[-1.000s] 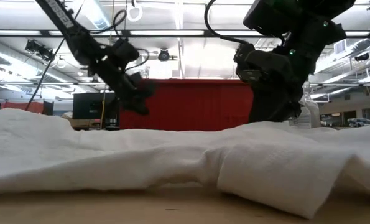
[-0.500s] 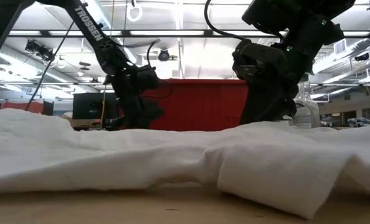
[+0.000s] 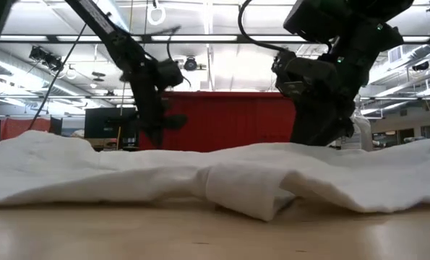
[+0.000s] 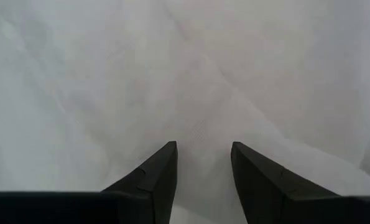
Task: Fold Laundry from Bin
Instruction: Fold the white polo shirt
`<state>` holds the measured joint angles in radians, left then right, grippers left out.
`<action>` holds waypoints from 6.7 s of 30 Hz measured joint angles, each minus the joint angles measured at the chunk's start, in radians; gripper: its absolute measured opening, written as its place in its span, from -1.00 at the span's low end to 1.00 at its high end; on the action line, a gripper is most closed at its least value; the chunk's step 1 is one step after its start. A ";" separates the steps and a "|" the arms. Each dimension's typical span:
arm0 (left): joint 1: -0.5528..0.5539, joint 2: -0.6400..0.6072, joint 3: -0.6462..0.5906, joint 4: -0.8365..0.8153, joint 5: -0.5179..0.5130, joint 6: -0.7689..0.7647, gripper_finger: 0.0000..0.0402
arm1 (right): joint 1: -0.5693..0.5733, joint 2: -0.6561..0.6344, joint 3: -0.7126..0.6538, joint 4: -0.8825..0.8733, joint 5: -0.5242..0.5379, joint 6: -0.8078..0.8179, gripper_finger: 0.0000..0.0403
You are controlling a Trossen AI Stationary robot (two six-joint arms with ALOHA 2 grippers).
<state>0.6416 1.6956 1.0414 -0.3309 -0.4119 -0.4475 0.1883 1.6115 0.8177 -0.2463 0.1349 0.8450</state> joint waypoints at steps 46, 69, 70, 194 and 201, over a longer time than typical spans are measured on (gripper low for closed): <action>-1.358 -0.203 -0.073 -0.309 0.164 0.348 -0.04 | 0.349 -0.293 0.000 -0.412 -0.152 -0.458 0.18; -1.337 -0.149 -0.296 -0.035 0.163 0.622 -0.24 | 0.395 -0.337 0.001 -0.493 0.040 -0.423 -0.04; -1.337 -0.140 -0.296 -0.042 0.163 0.639 -0.25 | 0.396 -0.334 0.000 -0.514 0.049 -0.434 -0.03; -0.133 -0.681 -0.228 -0.084 0.102 0.703 -0.99 | -0.629 -0.320 0.276 -0.636 0.285 -0.667 -0.95; -0.036 -0.613 -0.348 0.062 0.088 0.758 -1.00 | -0.738 -0.237 0.227 -0.416 0.240 -0.751 -0.95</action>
<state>0.6055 1.0830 0.6930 -0.2686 -0.3238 0.3108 -0.5502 1.3744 1.0450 -0.6628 0.3747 0.0936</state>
